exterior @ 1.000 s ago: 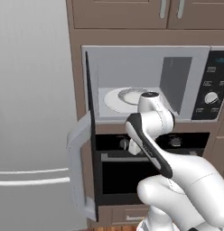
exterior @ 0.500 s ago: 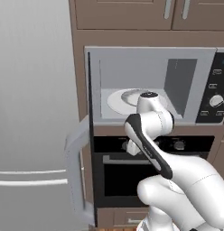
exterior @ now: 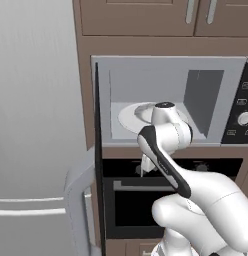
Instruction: Pick the chicken drumstick from the counter and place it in the microwave.
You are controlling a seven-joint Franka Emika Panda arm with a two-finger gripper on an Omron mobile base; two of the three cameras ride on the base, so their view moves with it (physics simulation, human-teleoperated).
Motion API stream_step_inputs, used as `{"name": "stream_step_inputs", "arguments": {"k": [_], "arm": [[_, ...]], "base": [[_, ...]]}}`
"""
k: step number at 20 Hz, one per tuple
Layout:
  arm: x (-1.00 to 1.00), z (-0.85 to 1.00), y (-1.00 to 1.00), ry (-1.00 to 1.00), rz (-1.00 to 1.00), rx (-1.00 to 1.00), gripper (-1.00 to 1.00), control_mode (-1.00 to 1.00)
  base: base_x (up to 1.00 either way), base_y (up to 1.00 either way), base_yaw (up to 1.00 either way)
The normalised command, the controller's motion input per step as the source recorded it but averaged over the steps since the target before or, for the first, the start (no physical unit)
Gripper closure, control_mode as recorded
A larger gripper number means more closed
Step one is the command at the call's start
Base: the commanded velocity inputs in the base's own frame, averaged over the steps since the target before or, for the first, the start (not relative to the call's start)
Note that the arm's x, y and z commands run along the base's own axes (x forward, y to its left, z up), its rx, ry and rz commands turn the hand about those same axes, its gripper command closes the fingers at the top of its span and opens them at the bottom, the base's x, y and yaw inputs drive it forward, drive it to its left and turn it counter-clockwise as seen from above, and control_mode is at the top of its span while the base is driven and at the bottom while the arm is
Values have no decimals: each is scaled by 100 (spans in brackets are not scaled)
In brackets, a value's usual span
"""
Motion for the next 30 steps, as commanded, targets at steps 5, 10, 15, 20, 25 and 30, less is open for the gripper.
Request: {"name": "stream_step_inputs", "arguments": {"k": [5,10,15,20,25,30], "arm": [[0,0,0,0,0,0,100,100],[0,0,0,0,0,0,100,100],[-2,1,0,-4,0,0,100,-100],[9,63,0,-34,2,0,100,-100],[56,84,-1,-29,7,0,100,-100],[67,54,-27,-44,0,0,100,-100]], "base": [[25,-7,-1],[1,0,0],[0,0,0],[0,0,0],[0,0,0],[0,0,0]]}}
